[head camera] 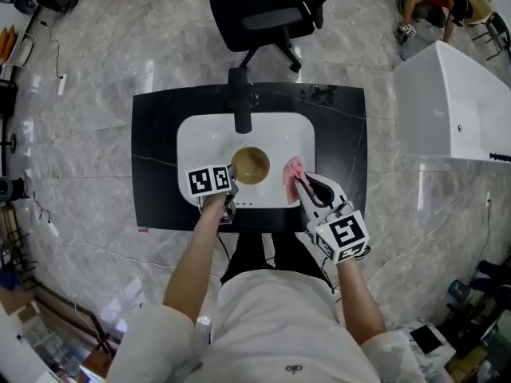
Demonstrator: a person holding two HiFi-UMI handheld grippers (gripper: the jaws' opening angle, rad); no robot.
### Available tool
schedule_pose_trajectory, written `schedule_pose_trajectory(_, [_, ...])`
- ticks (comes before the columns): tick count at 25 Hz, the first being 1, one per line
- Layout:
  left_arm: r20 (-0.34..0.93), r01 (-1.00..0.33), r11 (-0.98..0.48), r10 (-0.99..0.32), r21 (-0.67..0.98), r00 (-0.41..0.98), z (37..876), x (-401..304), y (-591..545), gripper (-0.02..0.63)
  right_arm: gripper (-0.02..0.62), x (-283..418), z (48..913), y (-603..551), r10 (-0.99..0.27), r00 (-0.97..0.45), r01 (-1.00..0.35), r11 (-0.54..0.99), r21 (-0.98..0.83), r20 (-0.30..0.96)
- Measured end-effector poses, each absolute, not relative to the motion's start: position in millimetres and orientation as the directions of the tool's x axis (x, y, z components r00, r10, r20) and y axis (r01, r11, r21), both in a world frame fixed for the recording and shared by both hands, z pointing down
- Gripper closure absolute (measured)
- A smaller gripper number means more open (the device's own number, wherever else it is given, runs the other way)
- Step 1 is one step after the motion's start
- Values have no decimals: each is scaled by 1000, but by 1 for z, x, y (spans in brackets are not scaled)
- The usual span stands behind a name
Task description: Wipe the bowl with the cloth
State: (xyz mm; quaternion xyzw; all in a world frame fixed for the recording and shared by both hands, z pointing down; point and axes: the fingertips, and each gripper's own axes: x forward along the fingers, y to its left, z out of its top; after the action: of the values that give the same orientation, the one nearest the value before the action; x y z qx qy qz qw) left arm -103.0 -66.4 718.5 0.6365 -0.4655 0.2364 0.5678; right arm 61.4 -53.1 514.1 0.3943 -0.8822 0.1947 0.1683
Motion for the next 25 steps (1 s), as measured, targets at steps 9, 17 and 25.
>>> schedule_pose_trajectory(9, [859, -855, 175, -271, 489, 435, 772, -119, -63, 588, 561, 57, 541, -49, -589, -648, -746, 619, -246, 484])
schedule_pose_trajectory(17, [869, -849, 212, -239, 483, 434, 795, -120, -57, 588, 563, 46, 557, -38, -555, -667, -728, 626, -279, 497])
schedule_pose_trajectory(25, [873, -842, 248, -235, 480, 428, 807, -123, -60, 588, 561, 49, 565, -37, -558, -660, -736, 613, -287, 503])
